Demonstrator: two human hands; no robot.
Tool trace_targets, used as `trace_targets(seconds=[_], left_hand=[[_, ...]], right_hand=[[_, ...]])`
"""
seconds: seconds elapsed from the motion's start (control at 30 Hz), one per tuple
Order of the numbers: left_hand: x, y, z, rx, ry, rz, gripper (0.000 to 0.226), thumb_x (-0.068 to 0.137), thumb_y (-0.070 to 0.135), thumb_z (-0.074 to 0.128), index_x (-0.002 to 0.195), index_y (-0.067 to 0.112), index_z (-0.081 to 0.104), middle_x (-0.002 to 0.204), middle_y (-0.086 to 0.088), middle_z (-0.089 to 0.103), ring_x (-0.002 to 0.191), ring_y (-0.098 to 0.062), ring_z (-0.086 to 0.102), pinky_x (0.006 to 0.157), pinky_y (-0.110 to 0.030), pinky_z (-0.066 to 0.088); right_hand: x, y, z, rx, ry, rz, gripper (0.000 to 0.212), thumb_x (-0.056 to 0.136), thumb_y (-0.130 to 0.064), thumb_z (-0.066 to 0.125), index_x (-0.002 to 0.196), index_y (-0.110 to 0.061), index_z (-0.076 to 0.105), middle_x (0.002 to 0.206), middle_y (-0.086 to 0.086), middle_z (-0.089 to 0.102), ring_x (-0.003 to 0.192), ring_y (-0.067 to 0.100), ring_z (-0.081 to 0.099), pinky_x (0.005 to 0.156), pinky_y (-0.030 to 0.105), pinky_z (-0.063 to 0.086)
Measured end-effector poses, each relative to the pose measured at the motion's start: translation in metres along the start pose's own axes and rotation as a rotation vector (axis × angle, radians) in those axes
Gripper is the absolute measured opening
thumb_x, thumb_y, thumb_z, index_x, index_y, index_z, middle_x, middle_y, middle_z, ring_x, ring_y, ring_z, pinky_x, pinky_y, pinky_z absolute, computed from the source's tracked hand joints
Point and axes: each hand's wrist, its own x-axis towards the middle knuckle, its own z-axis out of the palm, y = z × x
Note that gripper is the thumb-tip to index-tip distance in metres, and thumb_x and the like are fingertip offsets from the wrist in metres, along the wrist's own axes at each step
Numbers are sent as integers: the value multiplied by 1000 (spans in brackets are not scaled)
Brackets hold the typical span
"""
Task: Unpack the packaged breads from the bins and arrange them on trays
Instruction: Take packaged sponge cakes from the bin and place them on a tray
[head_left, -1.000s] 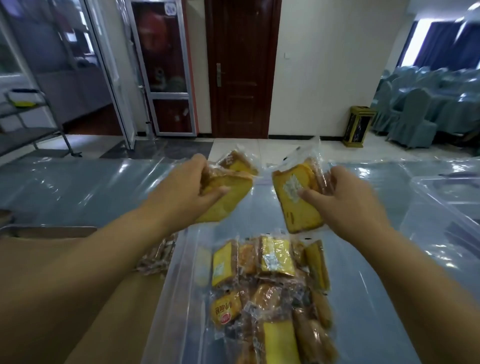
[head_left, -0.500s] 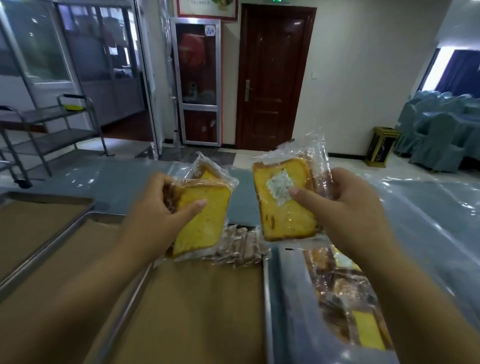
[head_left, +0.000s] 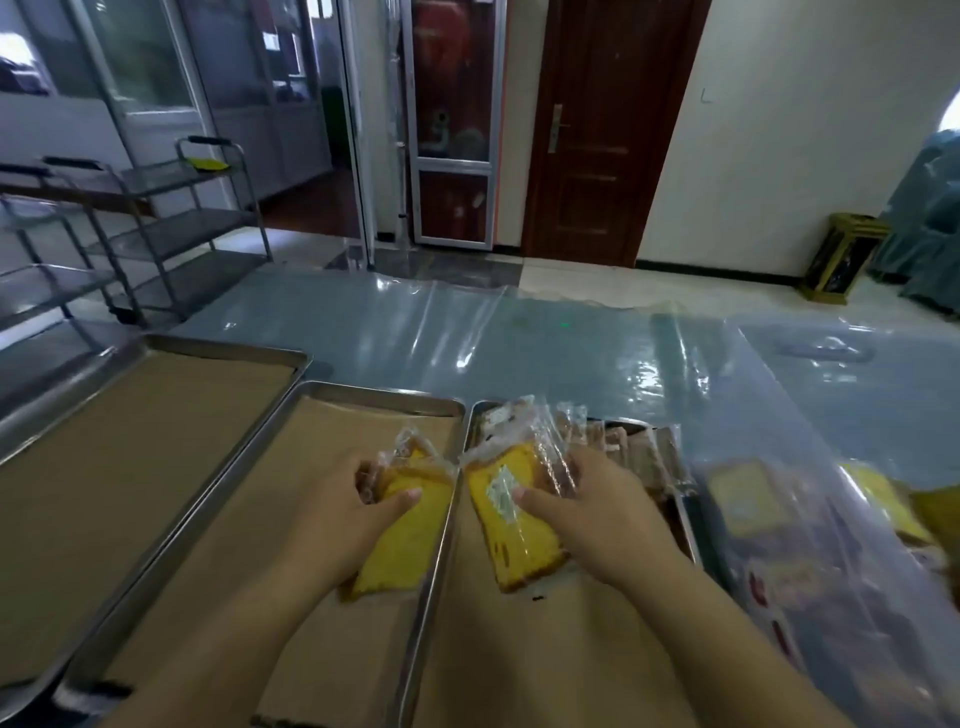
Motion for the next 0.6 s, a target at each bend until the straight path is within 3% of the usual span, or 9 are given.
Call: trace_targets(seconds=[0.1, 0.23, 0.4, 0.6], left_hand=[[21, -16, 2, 13, -14, -57, 28, 73, 34, 76, 82, 30, 50, 85, 0, 61, 79, -17, 59, 67, -37, 51], [58, -29, 4, 47, 37, -100, 24, 77, 31, 74, 82, 20, 54, 74, 3, 56, 67, -8, 52, 51, -24, 35], [112, -45, 10, 72, 66, -155, 29, 80, 34, 70, 95, 12, 56, 77, 5, 54, 74, -13, 53, 58, -27, 36], [181, -67, 25, 220, -21, -164, 33, 83, 45, 63, 100, 17, 60, 87, 3, 55, 82, -15, 52, 73, -28, 39]], right_hand=[[30, 5, 27, -54, -53, 54, 33, 77, -54, 64, 84, -25, 52, 76, -6, 60, 68, 11, 58, 56, 31, 48], [80, 8, 63, -35, -105, 105, 32, 80, -52, 62, 84, -22, 51, 77, -4, 58, 69, 12, 56, 54, 30, 42], [132, 9, 108, -14, -135, 167, 32, 83, -51, 59, 78, -22, 46, 73, -5, 55, 65, 11, 54, 50, 28, 36], [187, 9, 159, 104, -134, 232, 41, 85, -46, 58, 92, -7, 56, 74, 1, 58, 74, 22, 61, 54, 28, 40]])
